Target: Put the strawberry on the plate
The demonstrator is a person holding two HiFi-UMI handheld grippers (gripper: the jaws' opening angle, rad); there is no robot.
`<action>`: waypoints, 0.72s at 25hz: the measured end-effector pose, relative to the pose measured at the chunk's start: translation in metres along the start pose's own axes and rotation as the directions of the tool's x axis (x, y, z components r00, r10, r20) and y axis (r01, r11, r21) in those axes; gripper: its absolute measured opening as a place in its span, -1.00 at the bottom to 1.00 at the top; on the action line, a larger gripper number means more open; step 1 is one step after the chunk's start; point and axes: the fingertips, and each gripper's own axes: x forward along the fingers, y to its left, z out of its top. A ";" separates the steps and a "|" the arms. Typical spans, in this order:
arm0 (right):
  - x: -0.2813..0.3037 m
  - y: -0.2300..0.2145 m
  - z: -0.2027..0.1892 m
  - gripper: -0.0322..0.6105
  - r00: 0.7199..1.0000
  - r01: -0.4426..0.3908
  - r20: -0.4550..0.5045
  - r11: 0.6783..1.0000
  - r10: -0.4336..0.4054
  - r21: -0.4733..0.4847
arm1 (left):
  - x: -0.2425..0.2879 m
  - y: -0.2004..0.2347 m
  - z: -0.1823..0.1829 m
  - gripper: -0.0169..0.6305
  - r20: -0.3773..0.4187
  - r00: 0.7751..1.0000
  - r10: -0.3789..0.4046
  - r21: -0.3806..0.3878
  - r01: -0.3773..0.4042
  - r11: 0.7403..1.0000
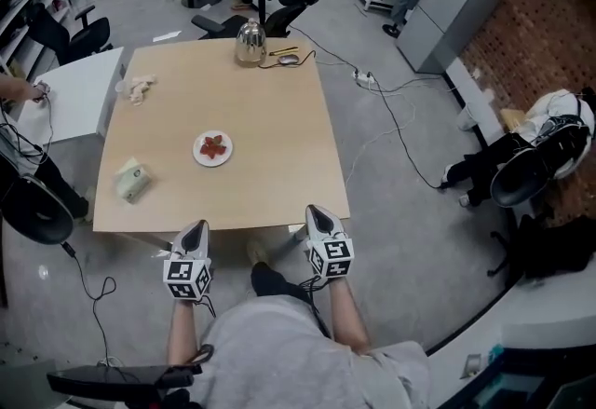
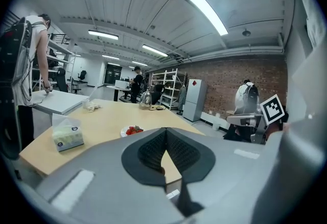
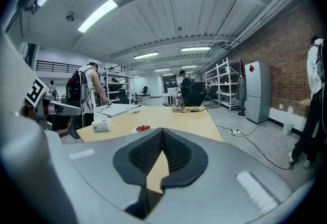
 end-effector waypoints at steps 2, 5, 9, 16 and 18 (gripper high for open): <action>-0.009 0.000 0.001 -0.88 1.000 0.009 0.007 1.000 -0.009 0.012 | -0.004 -0.003 0.002 -0.89 -0.001 1.000 -0.006 0.007 0.006 1.000; -0.019 0.001 0.001 -0.88 1.000 0.020 0.021 0.999 -0.021 0.028 | -0.010 -0.005 0.000 -0.89 -0.003 1.000 -0.013 0.010 0.013 1.000; -0.026 0.004 0.000 -0.88 0.999 0.024 0.030 0.999 -0.025 0.029 | -0.013 -0.006 0.000 -0.89 0.001 1.000 -0.020 0.016 0.020 1.000; -0.033 0.007 -0.003 -0.88 0.999 0.031 0.028 0.999 -0.032 0.026 | -0.018 -0.008 0.000 -0.89 0.004 1.000 -0.023 0.025 0.023 0.999; -0.033 0.008 -0.004 -0.88 0.999 0.033 0.032 0.999 -0.034 0.029 | -0.019 -0.007 -0.001 -0.89 0.006 1.000 -0.022 0.025 0.022 0.999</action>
